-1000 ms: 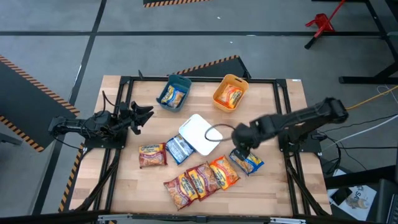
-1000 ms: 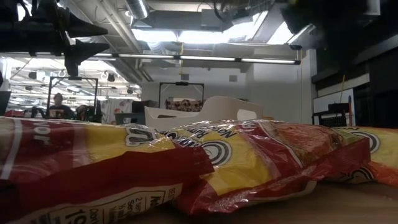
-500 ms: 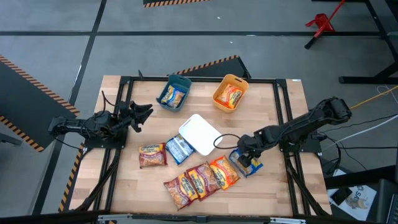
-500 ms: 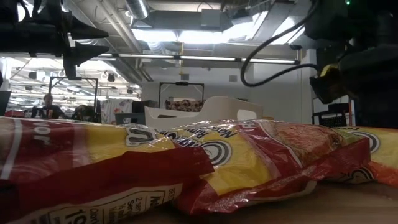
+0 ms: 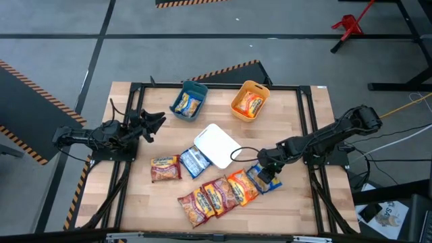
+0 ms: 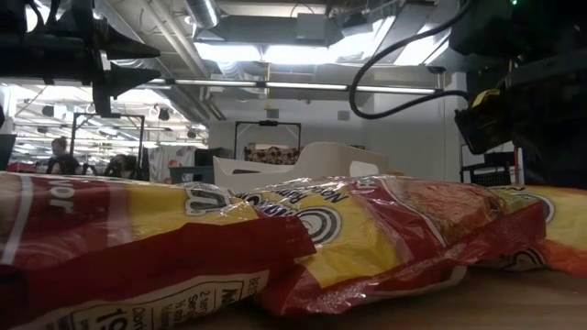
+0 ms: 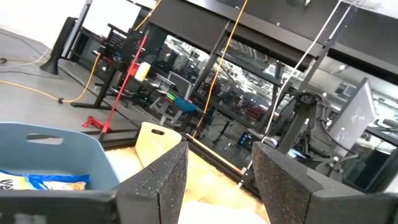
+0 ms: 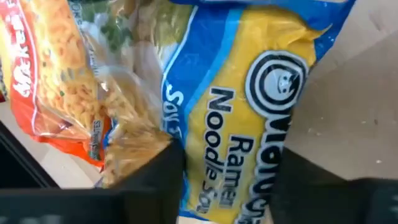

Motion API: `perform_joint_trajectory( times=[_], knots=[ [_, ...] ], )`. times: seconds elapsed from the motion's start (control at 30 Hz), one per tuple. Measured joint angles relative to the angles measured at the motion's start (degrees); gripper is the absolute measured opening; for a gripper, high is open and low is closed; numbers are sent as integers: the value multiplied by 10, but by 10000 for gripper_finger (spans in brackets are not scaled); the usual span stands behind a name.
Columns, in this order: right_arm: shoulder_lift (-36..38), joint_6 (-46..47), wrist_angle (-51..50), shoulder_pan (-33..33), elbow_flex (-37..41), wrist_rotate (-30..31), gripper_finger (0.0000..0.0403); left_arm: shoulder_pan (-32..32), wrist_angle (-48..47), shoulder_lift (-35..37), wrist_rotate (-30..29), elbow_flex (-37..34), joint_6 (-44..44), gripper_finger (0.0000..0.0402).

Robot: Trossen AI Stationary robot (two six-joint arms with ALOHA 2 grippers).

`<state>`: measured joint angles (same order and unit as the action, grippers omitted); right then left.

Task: Sort Maruchan noodles
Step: Put the right blue noodle pack into the blue bin

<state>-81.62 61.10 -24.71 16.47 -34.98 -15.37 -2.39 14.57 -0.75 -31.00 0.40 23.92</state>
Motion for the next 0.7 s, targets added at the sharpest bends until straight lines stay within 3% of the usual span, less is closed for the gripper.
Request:
perform_joint_trajectory(
  times=[0.13, 0.3, 0.47, 0.7],
  knots=[
    [0, 3, 7, 0, 0, -12, 103, 0, -1, 0, 0, 0, 0, 174],
    [1, 1, -6, 0, -21, -12, 77, 0, -1, 0, 0, 0, 0, 174],
    [9, -16, -70, 0, -68, 29, 45, 0, -1, 0, 0, 0, -1, 174],
    [26, -50, -152, -17, -129, 31, 4, 0, -7, 0, 0, 0, -1, 174]
  ],
)
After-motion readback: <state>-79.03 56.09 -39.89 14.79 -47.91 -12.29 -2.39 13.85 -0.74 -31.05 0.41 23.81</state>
